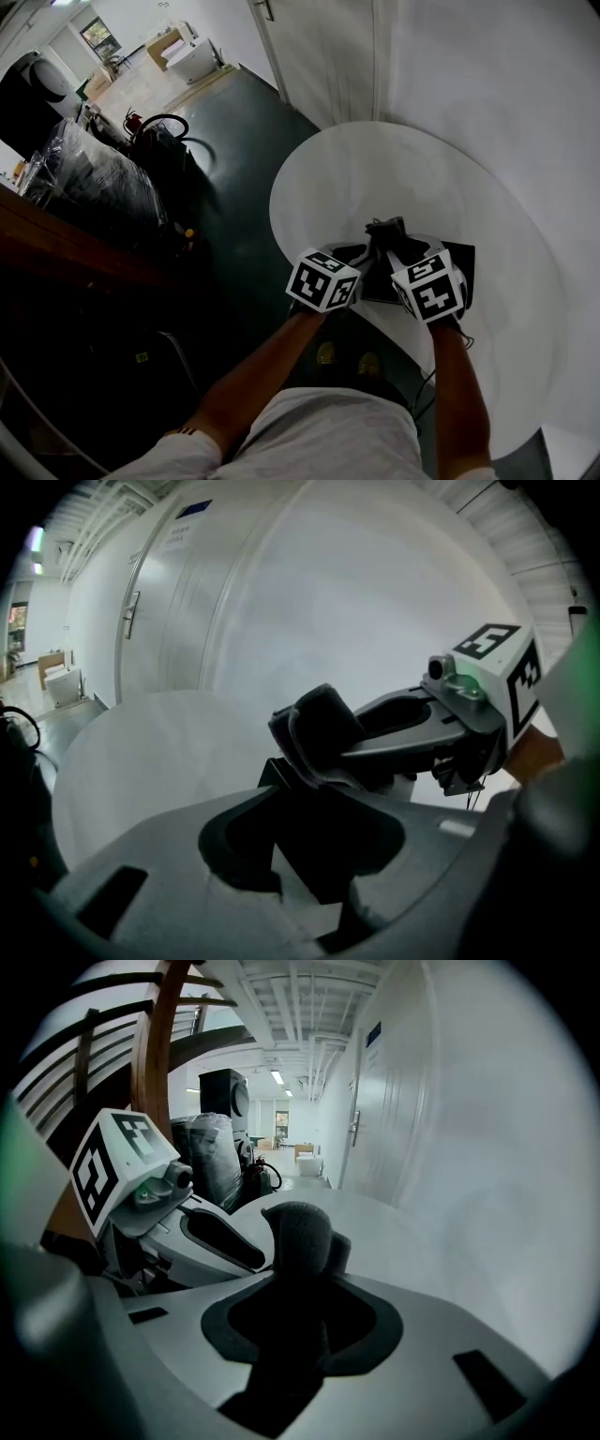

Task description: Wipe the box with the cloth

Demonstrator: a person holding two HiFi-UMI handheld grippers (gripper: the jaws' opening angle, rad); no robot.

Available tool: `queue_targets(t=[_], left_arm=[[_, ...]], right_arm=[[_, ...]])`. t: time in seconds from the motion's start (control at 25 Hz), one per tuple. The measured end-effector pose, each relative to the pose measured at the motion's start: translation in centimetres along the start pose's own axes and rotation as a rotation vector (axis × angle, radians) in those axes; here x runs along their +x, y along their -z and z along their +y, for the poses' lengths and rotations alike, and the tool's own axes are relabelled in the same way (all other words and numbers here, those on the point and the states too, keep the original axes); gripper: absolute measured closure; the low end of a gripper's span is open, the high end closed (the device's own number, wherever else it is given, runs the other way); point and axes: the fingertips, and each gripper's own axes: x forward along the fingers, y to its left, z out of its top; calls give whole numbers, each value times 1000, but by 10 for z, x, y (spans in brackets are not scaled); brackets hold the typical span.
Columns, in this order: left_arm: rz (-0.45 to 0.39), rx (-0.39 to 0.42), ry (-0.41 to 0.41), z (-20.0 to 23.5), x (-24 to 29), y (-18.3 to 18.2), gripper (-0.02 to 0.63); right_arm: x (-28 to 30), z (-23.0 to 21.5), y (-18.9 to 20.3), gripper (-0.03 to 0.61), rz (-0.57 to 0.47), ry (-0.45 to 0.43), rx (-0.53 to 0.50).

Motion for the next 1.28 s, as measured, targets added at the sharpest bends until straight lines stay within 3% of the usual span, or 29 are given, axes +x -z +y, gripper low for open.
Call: queue_targets(t=[0.44, 0.84, 1.28], left_arm=[[21, -20, 4, -4, 2, 0, 514], [10, -33, -4, -2, 1, 2, 517], [9, -36, -7, -2, 2, 3, 517]], right_arm=[[14, 7, 10, 474, 75, 2, -101], [9, -6, 20, 474, 87, 11, -50], [-18, -52, 55, 474, 103, 83, 37]])
